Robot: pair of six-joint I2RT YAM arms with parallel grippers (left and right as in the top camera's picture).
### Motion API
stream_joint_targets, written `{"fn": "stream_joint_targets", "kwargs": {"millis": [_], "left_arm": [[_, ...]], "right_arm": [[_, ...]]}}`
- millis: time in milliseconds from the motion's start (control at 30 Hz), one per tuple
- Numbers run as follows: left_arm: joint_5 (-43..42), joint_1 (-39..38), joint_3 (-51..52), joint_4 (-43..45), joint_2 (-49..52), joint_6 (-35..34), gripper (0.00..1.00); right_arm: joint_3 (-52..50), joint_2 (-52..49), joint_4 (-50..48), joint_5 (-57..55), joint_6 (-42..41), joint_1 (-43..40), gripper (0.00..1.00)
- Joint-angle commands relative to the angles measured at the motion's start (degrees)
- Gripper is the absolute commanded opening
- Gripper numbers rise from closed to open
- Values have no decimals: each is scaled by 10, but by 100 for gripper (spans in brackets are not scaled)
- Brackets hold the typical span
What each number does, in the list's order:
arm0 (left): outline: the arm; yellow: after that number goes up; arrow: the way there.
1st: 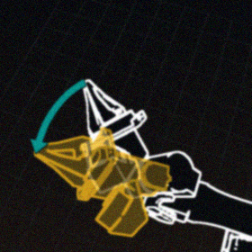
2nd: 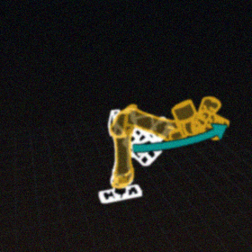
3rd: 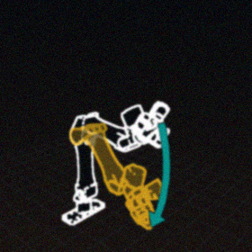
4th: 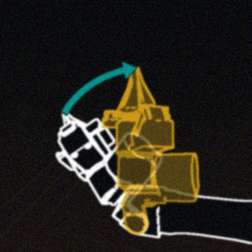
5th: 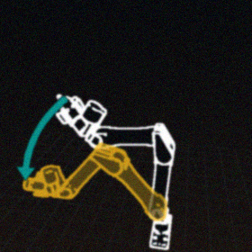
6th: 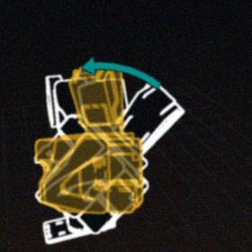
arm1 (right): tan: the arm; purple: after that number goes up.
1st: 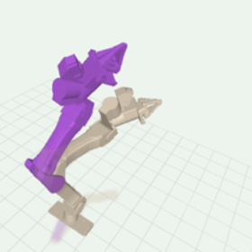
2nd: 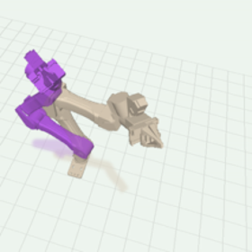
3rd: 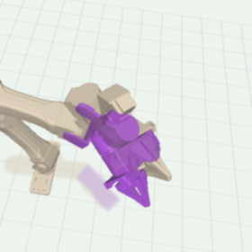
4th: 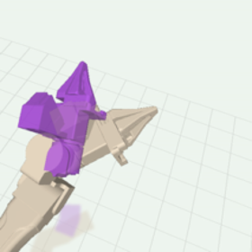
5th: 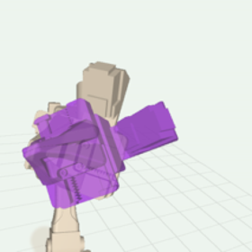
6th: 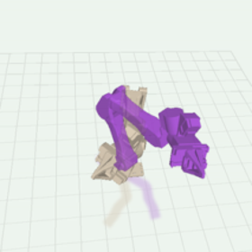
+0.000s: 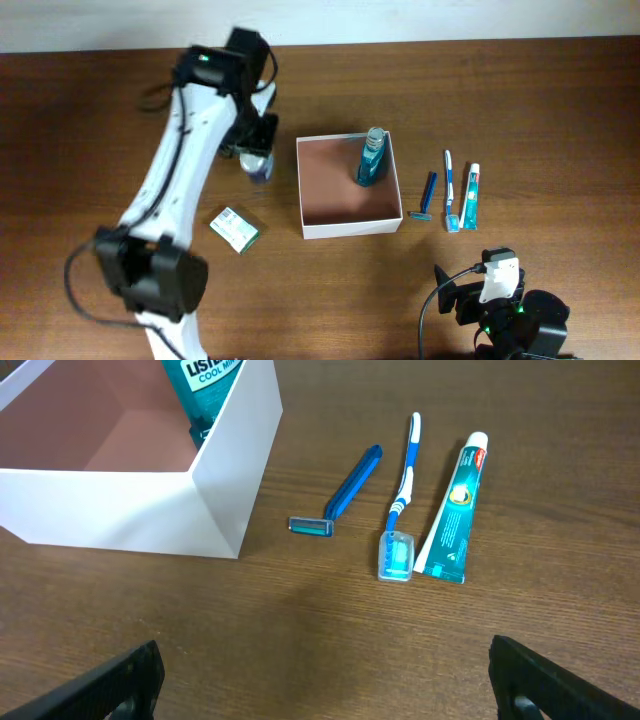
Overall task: Pack container
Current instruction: 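Place the soap pump bottle in the box beside the mouthwash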
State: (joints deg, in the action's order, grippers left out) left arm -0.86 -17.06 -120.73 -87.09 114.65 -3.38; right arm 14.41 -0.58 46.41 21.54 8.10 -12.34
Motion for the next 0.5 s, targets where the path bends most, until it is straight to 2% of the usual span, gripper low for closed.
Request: {"fn": "stream_joint_targets", "kwargs": {"millis": [0,233,467], "left_arm": [[-43,-34,-51,-2,-77,-16,8],[-32,-122,-41,42,-75,-42,8],[-27,-157,-22,74,13,-41,7]], "right_arm": [[0,4,-1,5,0,-4,99],[0,4,-1,5,0,-4,99],[0,4,-1,5,0,-4,99]]}}
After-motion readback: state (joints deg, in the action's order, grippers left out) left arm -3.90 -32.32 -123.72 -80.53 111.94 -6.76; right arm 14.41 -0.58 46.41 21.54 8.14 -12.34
